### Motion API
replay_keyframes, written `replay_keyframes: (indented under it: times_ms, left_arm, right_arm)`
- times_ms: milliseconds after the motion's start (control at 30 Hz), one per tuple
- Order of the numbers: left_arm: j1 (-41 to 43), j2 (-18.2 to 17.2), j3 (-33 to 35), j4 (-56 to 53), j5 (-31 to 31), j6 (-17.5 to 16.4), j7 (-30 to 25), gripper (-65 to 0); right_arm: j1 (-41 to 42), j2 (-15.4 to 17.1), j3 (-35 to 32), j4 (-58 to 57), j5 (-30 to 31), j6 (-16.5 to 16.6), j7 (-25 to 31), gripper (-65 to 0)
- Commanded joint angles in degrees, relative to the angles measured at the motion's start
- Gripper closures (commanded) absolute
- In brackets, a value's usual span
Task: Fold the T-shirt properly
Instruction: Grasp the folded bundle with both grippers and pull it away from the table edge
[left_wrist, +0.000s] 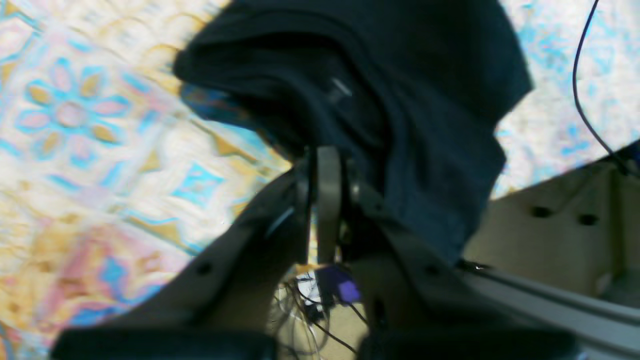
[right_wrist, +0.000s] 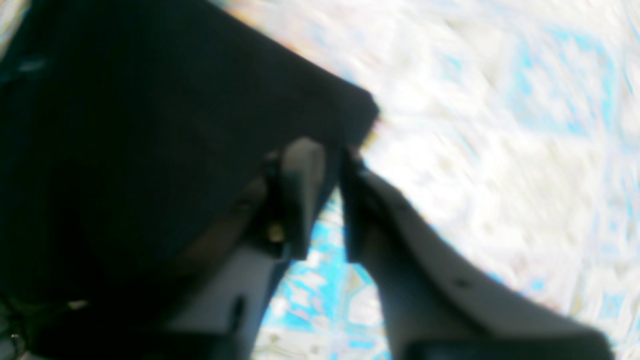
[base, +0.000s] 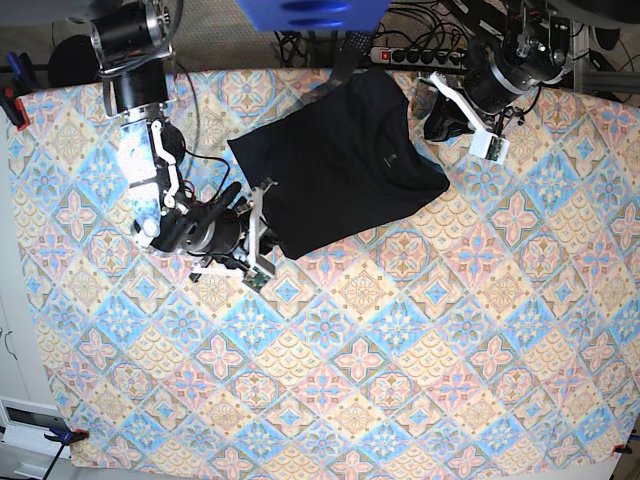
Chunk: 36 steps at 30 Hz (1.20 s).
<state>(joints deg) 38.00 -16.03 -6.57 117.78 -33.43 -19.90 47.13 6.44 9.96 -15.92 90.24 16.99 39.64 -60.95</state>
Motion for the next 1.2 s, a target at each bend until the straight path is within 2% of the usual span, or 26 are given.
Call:
replay_keyframes:
  times_ms: [0,200,367,533,667,767,833,1000,1167]
  left_arm:
    - [0.02,-0.28,1.43,0.86,-1.51,-0.45,-0.94,-0.7]
    - [-5.25,-0.10,10.57,-1.78,-1.34,0.08,-0.85,-0.6]
    - [-9.03,1.31,14.35,-7.23,-0.72,0.25,-0.76,-0.6]
    - [-12.81,2.27,18.83,-14.70,4.55,3.07,-1.02,-0.6]
    - [-15.27,2.27,19.01,-20.15,8.24,3.24,-1.20,-0.6]
    - [-17.21,2.10,18.83,-23.67,11.14,3.24,-1.20,-0.6]
    - [-18.53,1.57,18.83,-25.07,13.17,3.24,-1.20,-0.6]
    - [-21.51,0.78,18.83,-25.60,17.47,3.24,-1.29,-0.6]
    - [-25.29,0.78,18.83,-26.74,21.69,3.24,-1.29,-0.6]
  right_arm:
    - [2.40,-0.42,-0.30,-0.35,1.25,0.36,2.44,-4.1]
    - [9.43,-0.68,-0.56,-8.87,1.25,0.36,4.29,-2.9]
    - [15.23,-3.93,-5.48,-15.64,0.54,0.36,8.07,-2.9]
    - [19.19,-5.43,-11.99,-25.40,-8.69,0.36,12.82,-2.9]
    - [19.28,-9.12,-15.24,-31.29,-16.07,0.36,16.16,-2.9]
    - [19.28,-9.56,-17.97,-33.40,-18.09,0.36,16.51,-2.9]
    - [18.93,-9.21,-20.08,-33.40,-18.27,0.36,16.16,-2.9]
    - [18.84,-4.46,-23.07,-31.38,-18.27,0.36,14.13,-2.9]
    - [11.98,1.34,-22.80,-21.62,-18.18,0.36,11.50,-2.9]
